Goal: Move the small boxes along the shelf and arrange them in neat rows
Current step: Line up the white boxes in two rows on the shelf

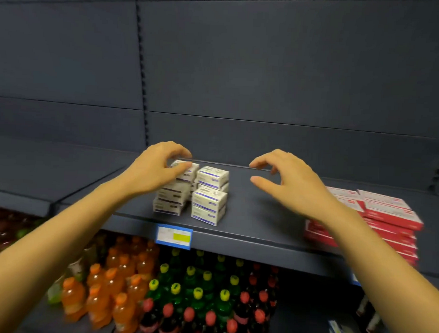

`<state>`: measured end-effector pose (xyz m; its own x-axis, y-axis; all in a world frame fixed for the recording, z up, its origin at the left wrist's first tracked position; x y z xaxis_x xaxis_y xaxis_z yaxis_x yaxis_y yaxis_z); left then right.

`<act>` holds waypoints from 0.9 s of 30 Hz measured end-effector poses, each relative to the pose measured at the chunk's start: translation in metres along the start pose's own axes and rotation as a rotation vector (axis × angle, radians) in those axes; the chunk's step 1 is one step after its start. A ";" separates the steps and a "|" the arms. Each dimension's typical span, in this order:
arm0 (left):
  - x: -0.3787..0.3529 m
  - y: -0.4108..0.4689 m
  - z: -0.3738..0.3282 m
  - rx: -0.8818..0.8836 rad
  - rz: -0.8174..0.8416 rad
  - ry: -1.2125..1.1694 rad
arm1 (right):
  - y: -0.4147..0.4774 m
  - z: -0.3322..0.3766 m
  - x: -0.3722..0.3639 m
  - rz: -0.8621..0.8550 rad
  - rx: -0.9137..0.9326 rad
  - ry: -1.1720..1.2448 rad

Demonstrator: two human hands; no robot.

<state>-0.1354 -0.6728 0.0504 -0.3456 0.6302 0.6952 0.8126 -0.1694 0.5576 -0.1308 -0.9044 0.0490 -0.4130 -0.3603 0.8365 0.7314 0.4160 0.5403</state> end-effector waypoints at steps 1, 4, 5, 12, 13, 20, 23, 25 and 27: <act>0.003 -0.003 0.011 0.021 0.002 -0.013 | 0.008 0.006 -0.008 0.013 0.007 0.009; 0.006 -0.004 0.042 0.090 0.034 -0.115 | 0.026 0.018 -0.028 0.054 -0.002 0.038; 0.005 -0.002 0.051 0.105 0.051 -0.148 | 0.030 0.020 -0.033 0.067 -0.014 0.054; 0.001 0.029 0.089 0.103 0.284 -0.325 | 0.055 0.023 -0.054 0.189 -0.125 0.059; -0.001 0.034 0.092 0.087 0.330 -0.339 | 0.056 0.023 -0.056 0.203 -0.143 0.056; -0.006 0.056 0.104 -0.062 0.471 -0.422 | 0.059 0.025 -0.066 0.269 -0.244 0.022; -0.006 0.071 0.114 -0.107 0.428 -0.427 | 0.062 0.023 -0.067 0.244 -0.290 0.068; -0.009 0.081 0.122 -0.096 0.384 -0.441 | 0.067 0.019 -0.067 0.209 -0.322 0.114; -0.017 0.091 0.131 -0.071 0.339 -0.438 | 0.076 0.012 -0.070 0.169 -0.338 0.148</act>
<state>0.0057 -0.5997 0.0302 0.1696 0.7852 0.5956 0.8056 -0.4586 0.3752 -0.0524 -0.8372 0.0325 -0.2071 -0.4366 0.8755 0.9299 0.1902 0.3148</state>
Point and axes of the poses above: each hand's wrist, its own y-axis towards the middle knuckle, its own x-axis out of the back of the hand, z = x × y, the point moved 5 cm from there along y, towards the middle knuckle, and after that the axes turned 9 degrees about -y, right-handed, at the moved point
